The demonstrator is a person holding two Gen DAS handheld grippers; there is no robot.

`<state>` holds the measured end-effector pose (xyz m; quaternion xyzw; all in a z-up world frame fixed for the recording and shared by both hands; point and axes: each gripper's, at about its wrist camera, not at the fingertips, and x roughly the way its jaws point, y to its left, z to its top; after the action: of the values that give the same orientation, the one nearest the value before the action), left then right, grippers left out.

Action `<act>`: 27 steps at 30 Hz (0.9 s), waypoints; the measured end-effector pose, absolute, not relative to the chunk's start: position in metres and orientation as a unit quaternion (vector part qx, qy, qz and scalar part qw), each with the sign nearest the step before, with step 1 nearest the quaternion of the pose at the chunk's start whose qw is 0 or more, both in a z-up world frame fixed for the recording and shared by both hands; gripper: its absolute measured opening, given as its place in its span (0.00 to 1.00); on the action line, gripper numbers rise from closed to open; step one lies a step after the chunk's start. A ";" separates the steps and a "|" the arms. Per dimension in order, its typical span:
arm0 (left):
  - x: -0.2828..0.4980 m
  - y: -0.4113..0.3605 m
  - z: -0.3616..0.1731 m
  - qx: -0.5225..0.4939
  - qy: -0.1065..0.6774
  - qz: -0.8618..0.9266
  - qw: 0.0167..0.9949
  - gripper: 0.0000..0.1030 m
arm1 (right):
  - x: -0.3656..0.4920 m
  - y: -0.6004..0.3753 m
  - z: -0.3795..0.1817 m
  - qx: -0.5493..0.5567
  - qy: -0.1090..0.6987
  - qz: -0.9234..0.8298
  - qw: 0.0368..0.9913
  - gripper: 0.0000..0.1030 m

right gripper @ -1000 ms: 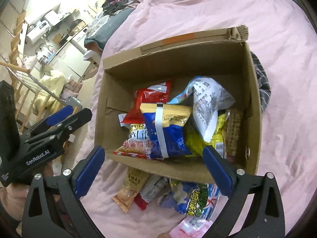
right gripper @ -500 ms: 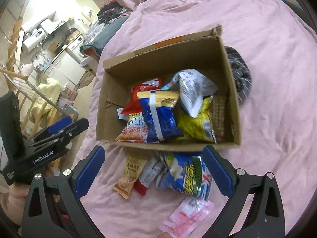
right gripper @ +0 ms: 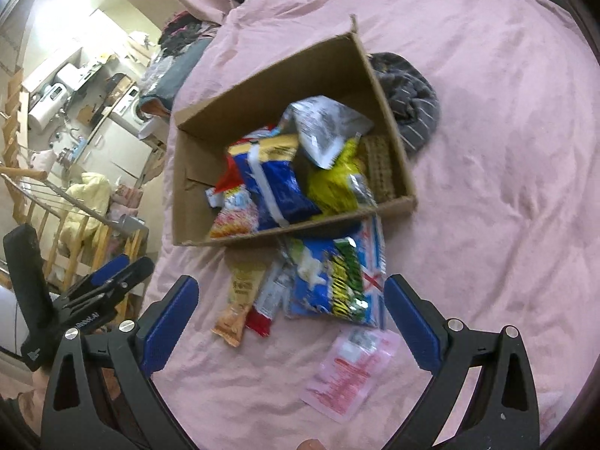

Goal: Organize snacks
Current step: 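Withdraw both tools and lower the right gripper onto the pink packet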

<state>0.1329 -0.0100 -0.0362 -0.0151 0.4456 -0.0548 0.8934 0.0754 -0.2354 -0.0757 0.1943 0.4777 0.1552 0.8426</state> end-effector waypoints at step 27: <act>0.139 0.014 -0.063 -0.062 0.494 -0.019 0.867 0.75 | 0.069 -0.209 -0.201 0.172 0.655 0.021 0.735 0.93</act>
<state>0.1388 0.0136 -0.0627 -0.0620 0.4935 -0.0192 0.8673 0.0694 -0.2090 -0.2014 0.1721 0.6551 0.0214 0.7354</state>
